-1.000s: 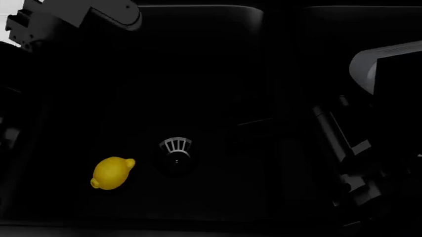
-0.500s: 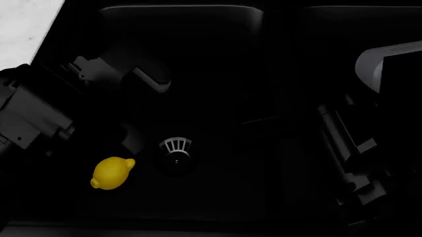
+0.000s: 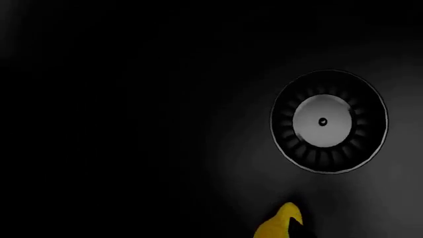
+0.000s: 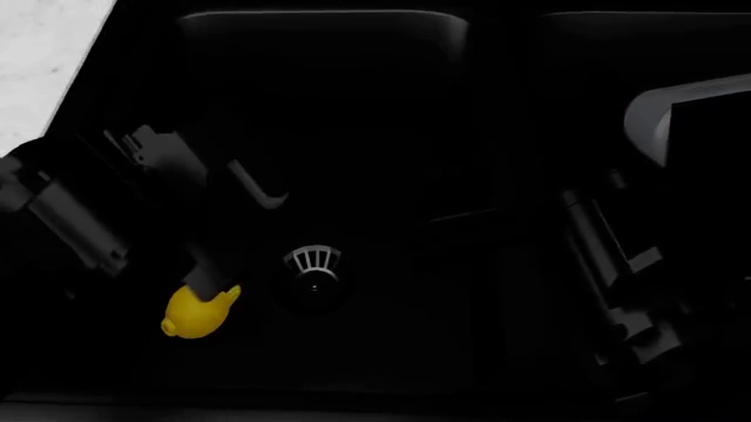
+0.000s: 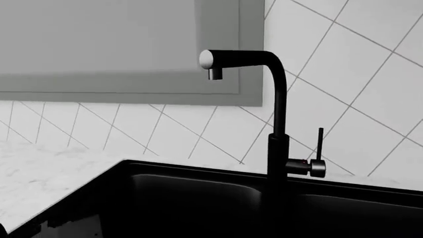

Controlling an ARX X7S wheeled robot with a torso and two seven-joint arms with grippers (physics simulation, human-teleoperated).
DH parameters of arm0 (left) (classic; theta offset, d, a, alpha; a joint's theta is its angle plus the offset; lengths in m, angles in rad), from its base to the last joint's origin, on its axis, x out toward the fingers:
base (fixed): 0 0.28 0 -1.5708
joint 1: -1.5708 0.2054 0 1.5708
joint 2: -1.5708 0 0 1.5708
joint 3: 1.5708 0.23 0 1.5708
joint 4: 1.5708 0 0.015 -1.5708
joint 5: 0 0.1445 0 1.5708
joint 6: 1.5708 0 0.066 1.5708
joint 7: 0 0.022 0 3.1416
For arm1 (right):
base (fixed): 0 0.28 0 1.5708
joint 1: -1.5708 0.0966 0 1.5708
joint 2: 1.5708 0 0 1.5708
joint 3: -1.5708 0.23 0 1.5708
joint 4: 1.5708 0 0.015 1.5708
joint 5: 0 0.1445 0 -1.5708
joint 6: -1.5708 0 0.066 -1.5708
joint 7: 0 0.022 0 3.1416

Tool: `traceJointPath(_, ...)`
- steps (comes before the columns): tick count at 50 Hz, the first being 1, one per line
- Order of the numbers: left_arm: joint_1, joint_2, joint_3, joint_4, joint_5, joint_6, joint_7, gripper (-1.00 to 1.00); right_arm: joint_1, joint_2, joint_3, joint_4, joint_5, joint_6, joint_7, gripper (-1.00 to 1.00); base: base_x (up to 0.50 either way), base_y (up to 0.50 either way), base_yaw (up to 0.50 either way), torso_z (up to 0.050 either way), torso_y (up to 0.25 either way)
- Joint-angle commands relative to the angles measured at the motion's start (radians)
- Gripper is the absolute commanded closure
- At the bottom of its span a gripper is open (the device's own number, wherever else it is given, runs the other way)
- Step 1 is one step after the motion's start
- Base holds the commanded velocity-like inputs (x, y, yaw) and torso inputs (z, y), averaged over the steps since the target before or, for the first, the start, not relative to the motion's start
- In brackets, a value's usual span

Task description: Pick the lemon from the sink and place it on the plate located on the counter

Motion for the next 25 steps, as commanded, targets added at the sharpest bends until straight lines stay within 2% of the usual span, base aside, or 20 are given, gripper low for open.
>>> traceJointPath(1, 0.102, 0.000, 0.009, -0.011, -0.112, 0.029, 0.006, -1.00, 0.000, -0.002, -0.016, -0.005, -0.016, 0.003, -0.005, -1.00, 0.00, 0.00, 0.00, 0.000, -0.010)
traceJointPath(18, 0.139, 0.000, 0.030, 0.019, -0.145, 0.072, 0.027, -1.00, 0.000, 0.006, -0.015, -0.009, -0.004, 0.001, 0.000, -1.00, 0.01, 0.00, 0.00, -0.004, -0.008)
traceJointPath(25, 0.119, 0.000, 0.055, 0.053, -0.132, 0.077, -0.009, -1.00, -0.001, 0.009, -0.013, -0.010, -0.001, -0.003, 0.000, -1.00, 0.00, 0.00, 0.00, 0.000, 0.000)
